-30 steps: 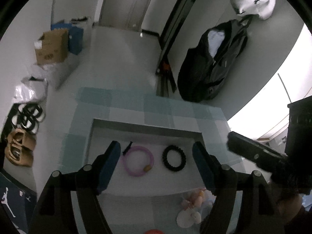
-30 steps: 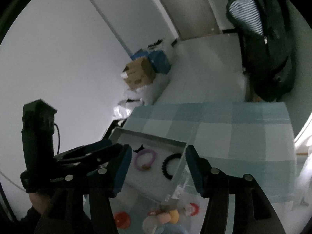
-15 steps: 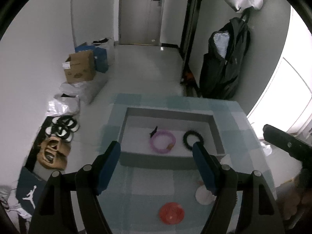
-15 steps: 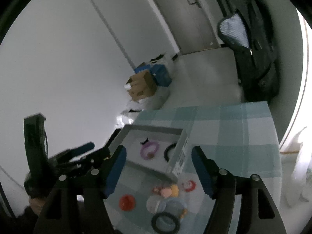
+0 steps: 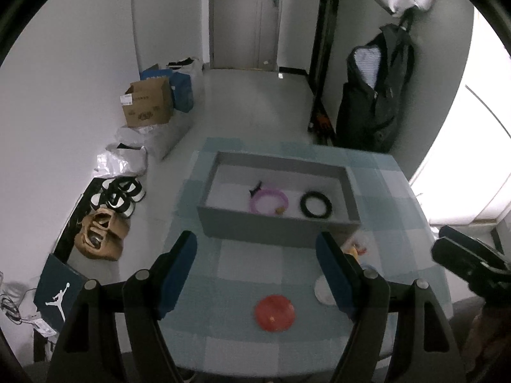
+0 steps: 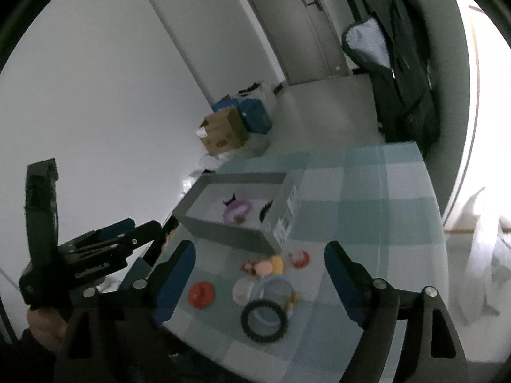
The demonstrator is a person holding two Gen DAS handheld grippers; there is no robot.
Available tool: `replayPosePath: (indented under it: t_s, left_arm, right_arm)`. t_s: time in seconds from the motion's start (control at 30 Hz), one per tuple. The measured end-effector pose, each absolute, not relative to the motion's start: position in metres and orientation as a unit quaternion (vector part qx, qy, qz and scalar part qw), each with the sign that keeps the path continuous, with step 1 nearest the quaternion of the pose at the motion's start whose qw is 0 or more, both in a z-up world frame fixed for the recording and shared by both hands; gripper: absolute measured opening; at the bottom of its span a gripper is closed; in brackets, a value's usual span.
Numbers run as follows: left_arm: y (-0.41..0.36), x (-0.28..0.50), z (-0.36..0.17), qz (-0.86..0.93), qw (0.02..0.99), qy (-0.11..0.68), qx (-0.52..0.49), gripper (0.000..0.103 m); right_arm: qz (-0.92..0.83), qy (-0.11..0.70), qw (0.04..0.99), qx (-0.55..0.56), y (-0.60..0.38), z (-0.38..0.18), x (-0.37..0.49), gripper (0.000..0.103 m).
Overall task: Organize jewelry
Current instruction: 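Grasp the second black beaded bracelet with the right tool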
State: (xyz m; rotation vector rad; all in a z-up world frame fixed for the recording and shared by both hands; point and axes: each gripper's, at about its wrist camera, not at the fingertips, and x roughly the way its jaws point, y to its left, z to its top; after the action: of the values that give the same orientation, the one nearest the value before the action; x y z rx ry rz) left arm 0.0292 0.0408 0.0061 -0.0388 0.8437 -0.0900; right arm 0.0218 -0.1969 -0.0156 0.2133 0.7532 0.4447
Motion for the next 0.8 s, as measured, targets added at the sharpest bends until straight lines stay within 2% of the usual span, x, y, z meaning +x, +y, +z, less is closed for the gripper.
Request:
replayPosePath:
  t_s: [0.53, 0.7, 0.8]
  left_arm:
    - [0.046, 0.019, -0.022, -0.049, 0.895, 0.442, -0.042, 0.075]
    - [0.047, 0.018, -0.026, -0.040, 0.894, 0.444, -0.044, 0.081]
    - [0.050, 0.018, -0.021, -0.032, 0.900, 0.432, -0.039, 0.082]
  right_arm:
    - [0.205, 0.454, 0.866, 0.056, -0.186, -0.073, 0.003, 0.087]
    - [0.217, 0.465, 0.858, 0.021, -0.167, -0.084, 0.001, 0.087]
    - [0.215, 0.466, 0.858, 0.006, -0.159, -0.088, 0.003, 0.087]
